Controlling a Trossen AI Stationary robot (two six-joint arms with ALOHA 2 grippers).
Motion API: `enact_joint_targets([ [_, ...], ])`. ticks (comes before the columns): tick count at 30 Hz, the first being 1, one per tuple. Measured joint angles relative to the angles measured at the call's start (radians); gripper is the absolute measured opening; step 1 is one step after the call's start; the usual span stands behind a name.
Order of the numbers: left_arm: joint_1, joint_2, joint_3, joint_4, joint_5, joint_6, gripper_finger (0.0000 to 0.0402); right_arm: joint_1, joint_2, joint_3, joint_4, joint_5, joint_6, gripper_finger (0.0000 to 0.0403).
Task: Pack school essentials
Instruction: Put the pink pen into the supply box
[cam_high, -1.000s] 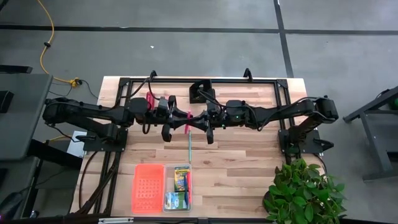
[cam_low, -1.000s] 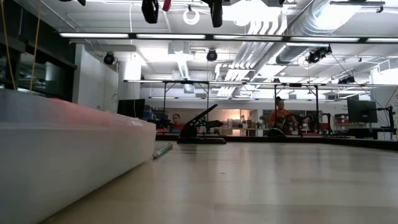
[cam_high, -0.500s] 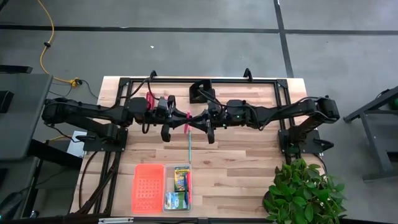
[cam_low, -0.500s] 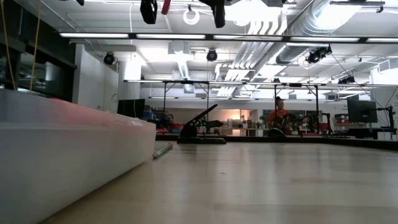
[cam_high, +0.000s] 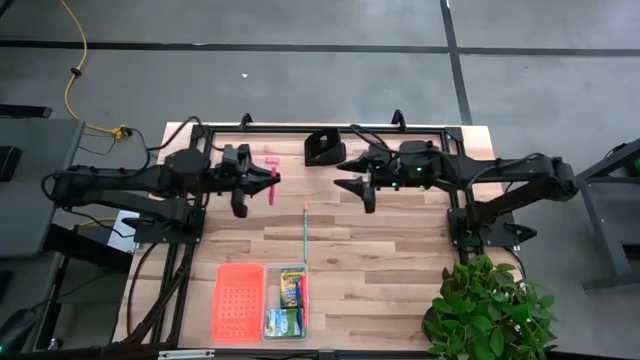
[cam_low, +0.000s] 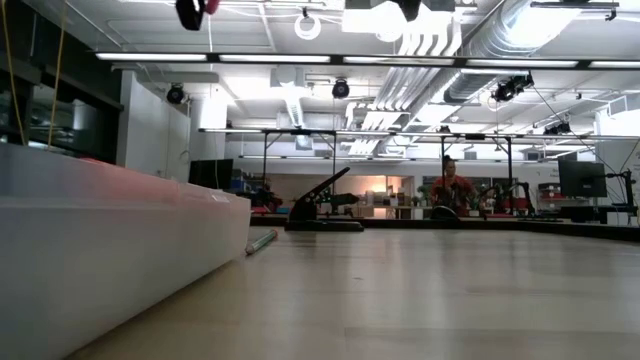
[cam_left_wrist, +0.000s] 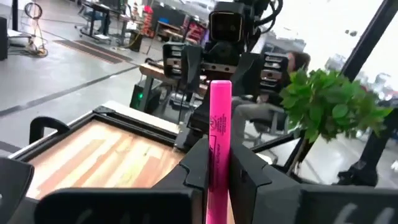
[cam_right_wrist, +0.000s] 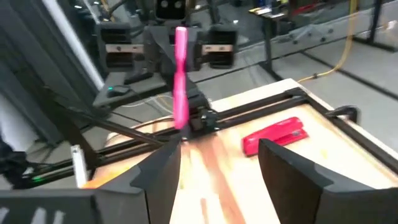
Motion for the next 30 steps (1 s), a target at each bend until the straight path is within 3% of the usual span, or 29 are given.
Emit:
enact_joint_targets([
  [8,-0.13,-0.089,-0.151,0.131,-0.158,-0.063,0.0022,0.041,-0.031,-0.008,-0.035,0.084,-0.083,0.021],
  [11,-0.167,-0.097,-0.202,0.22,-0.196,-0.078,0.0022,0.043,-0.035,-0.117,0.153,0.089,-0.066,0.021],
  [18,-0.211,-0.098,-0.215,0.245,-0.216,-0.096,0.0025,0.041,-0.099,-0.354,0.537,0.079,0.052,0.021],
  [26,-0.211,-0.097,-0.215,0.245,-0.221,-0.099,0.0025,0.041,-0.127,-0.379,0.559,0.078,0.009,0.021],
  [30,-0.217,-0.097,-0.215,0.245,-0.27,-0.184,0.0025,0.041,-0.127,-0.38,0.552,0.078,0.035,0.021],
])
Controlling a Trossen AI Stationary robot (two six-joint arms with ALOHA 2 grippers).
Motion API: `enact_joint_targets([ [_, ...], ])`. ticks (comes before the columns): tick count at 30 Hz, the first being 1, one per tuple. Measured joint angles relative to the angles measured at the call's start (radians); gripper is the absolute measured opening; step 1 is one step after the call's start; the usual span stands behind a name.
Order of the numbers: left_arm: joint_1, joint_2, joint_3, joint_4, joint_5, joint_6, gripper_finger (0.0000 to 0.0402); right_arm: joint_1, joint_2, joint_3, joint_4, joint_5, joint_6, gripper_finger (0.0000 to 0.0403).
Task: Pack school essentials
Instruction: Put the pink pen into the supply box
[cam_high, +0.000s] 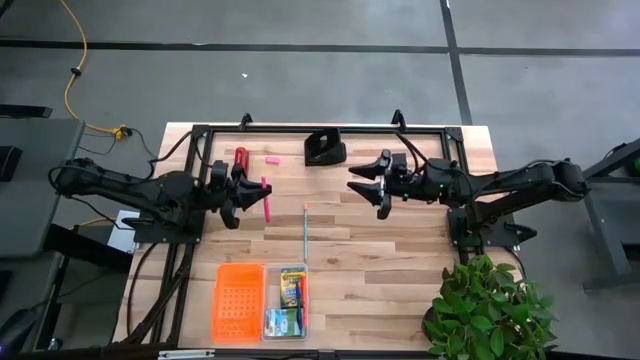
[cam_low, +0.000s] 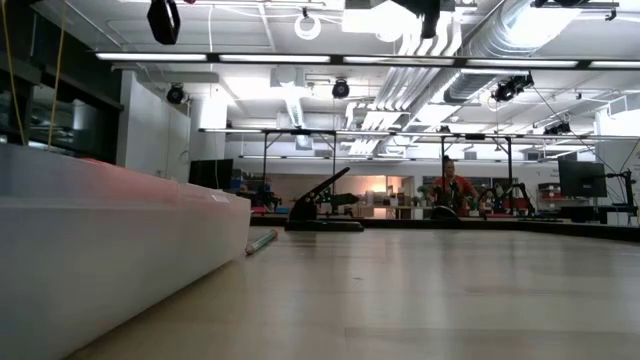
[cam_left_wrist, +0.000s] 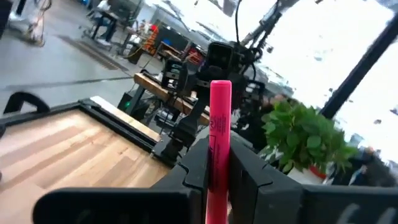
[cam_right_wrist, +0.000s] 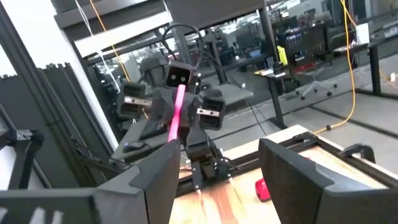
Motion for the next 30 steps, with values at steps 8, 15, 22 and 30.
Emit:
enact_joint_targets([
  [8,-0.237,0.106,0.0,-0.066,-0.148,-0.274,0.002,0.0,0.0,0.0,-0.056,-0.002,0.021,0.021],
  [15,-0.522,0.356,0.0,-0.069,-0.468,-0.739,0.0019,0.0,0.0,0.0,-0.096,-0.002,0.021,0.021],
  [22,-0.643,0.645,0.081,0.021,-0.608,-1.086,0.0019,0.0,0.001,0.0,-0.099,-0.002,0.015,0.021],
  [30,-0.61,0.85,0.341,-0.331,-0.319,-1.303,0.0019,0.0,0.001,0.0,-0.125,-0.001,0.013,0.021],
])
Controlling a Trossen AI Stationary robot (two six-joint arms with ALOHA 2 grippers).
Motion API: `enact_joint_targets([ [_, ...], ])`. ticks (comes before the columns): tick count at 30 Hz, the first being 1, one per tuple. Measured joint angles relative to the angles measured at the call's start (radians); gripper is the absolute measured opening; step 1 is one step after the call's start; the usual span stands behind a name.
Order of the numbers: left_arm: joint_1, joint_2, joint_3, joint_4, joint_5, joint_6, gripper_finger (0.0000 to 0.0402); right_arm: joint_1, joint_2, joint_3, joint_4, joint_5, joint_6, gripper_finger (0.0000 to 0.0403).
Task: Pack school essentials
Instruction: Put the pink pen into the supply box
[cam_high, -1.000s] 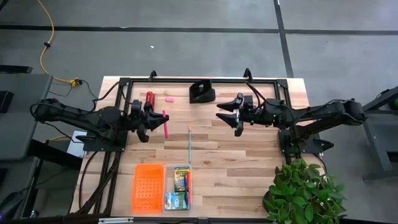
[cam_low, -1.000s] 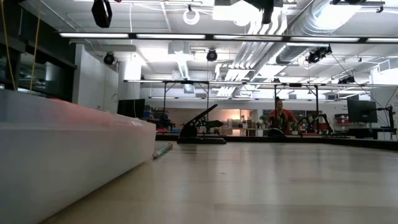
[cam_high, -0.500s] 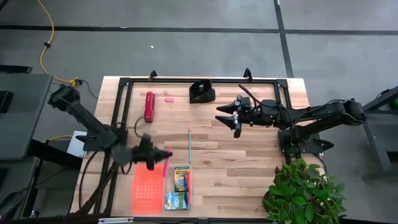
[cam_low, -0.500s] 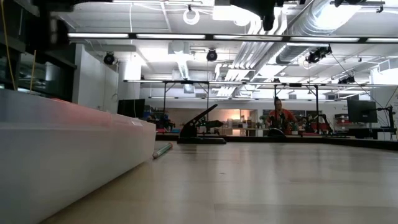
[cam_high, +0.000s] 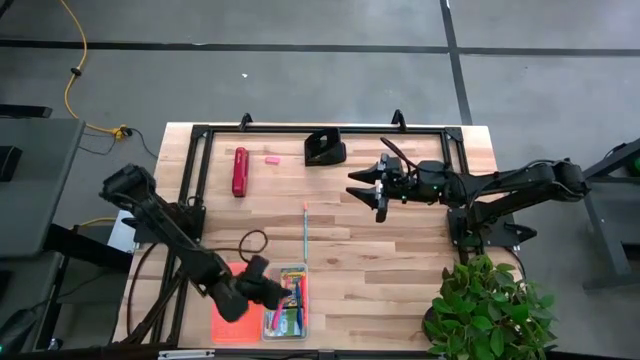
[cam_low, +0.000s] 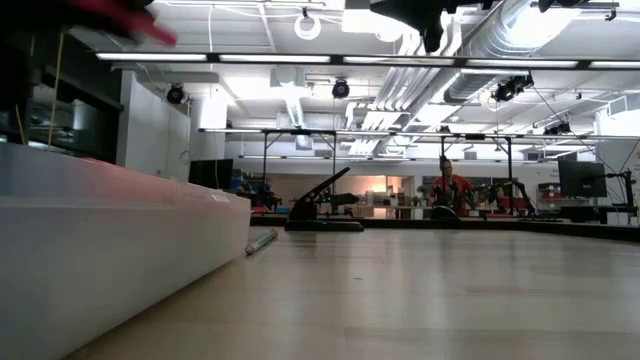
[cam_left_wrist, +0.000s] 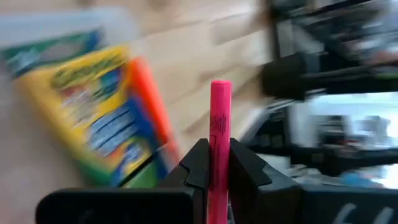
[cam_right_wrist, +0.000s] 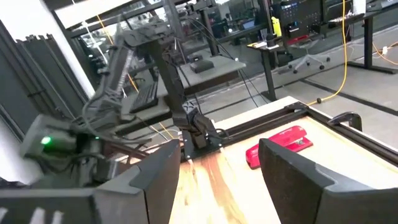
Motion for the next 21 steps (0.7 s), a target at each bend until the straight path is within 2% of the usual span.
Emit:
enact_joint_targets([
  [4,0.0,0.062,0.082,-0.158,0.063,-0.137,0.0019,0.0,0.0,0.0,-0.026,0.0,0.008,0.021],
  [13,0.01,0.176,0.118,-0.157,0.064,-0.376,0.0019,0.0,0.0,0.0,-0.056,0.019,0.034,0.021],
  [21,0.041,0.206,0.118,-0.137,0.145,-0.392,0.0019,0.0,0.0,0.0,-0.059,0.02,0.063,0.021],
])
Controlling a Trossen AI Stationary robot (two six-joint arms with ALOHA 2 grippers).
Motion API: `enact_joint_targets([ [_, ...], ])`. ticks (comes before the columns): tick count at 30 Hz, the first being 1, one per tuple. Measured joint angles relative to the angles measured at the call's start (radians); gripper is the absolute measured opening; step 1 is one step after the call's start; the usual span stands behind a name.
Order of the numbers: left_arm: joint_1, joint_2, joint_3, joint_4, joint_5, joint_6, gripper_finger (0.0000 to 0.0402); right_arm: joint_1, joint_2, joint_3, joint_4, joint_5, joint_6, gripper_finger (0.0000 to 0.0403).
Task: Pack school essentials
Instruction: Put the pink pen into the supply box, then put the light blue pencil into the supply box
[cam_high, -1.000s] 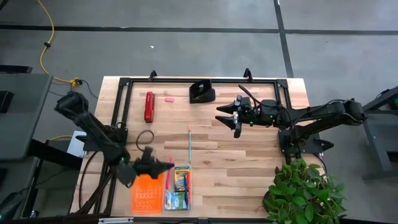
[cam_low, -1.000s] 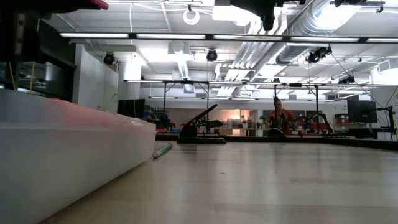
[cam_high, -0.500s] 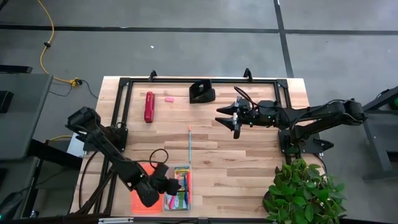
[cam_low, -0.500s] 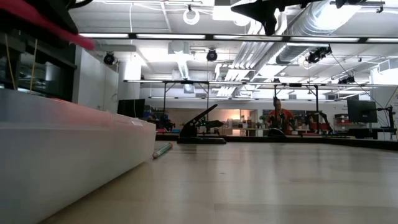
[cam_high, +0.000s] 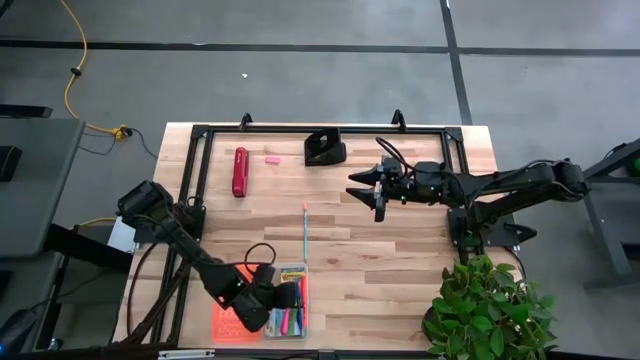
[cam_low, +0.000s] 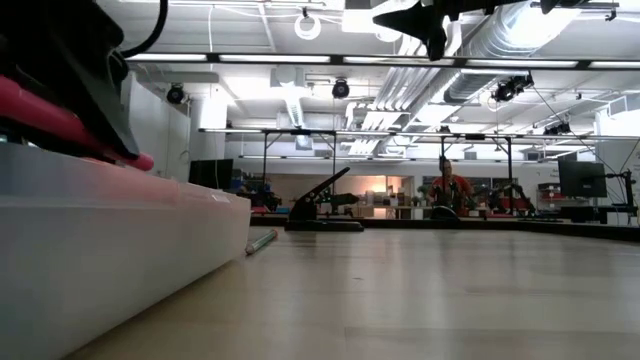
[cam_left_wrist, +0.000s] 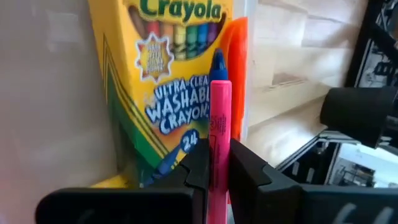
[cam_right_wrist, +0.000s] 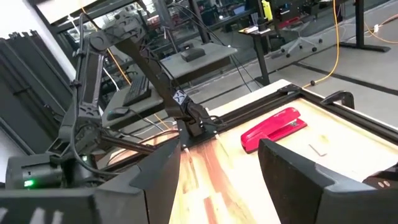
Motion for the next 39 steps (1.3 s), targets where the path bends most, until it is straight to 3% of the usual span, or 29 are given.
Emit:
enact_joint_targets([
  [23,0.01,0.0,0.0,-0.012,0.009,0.057,0.0085,0.0,0.0,0.0,-0.003,0.0,0.001,0.021],
  [30,0.01,-0.095,0.0,-0.184,0.059,0.119,0.0108,0.0,0.0,0.0,-0.003,-0.001,0.027,0.021],
  [34,0.027,-0.249,0.0,-0.322,-0.037,0.259,0.0113,0.0,0.0,0.0,-0.002,-0.006,0.079,0.021],
  [39,0.115,-0.496,0.0,-0.374,-0.165,0.692,0.0113,0.0,0.0,0.0,0.008,-0.019,0.1,0.021],
])
